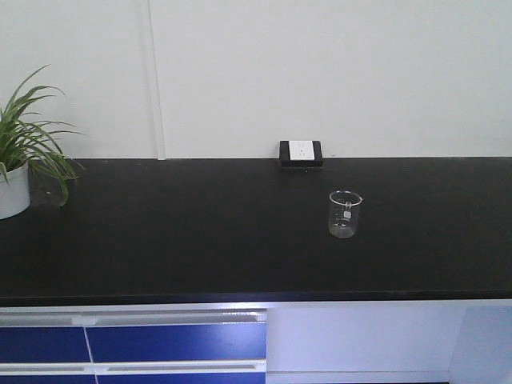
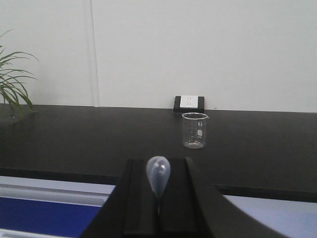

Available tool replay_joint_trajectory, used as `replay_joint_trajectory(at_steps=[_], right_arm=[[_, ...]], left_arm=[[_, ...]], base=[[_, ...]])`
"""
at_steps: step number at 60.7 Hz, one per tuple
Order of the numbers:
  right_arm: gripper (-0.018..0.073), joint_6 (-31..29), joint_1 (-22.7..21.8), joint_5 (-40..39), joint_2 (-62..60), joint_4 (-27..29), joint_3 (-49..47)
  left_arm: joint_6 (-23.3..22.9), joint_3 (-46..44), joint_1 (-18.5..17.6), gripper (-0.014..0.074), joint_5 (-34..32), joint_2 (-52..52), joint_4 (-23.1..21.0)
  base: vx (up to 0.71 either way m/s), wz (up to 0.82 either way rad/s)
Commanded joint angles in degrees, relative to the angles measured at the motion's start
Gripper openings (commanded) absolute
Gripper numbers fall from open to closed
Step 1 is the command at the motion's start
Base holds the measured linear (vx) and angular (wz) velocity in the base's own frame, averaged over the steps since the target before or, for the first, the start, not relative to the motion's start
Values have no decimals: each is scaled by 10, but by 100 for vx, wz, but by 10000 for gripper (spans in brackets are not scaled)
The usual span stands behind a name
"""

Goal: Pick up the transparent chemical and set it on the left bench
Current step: 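Drive the base to the bench with white bins, holding the pipette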

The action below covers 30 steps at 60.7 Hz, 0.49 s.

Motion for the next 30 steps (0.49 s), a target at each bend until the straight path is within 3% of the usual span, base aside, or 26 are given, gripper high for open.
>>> replay_joint_trajectory(at_steps=[1, 15, 30], right_arm=[[-3, -4, 0, -43, 1, 3, -16], [-3, -4, 0, -43, 1, 3, -16], [-3, -4, 0, -43, 1, 3, -16]], left_arm=[[-4, 9, -1, -4, -45, -11, 0], [-4, 9, -1, -4, -45, -11, 0], [-4, 9, -1, -4, -45, -11, 0]], base=[[-36, 6], [-33, 18], [-24, 47]])
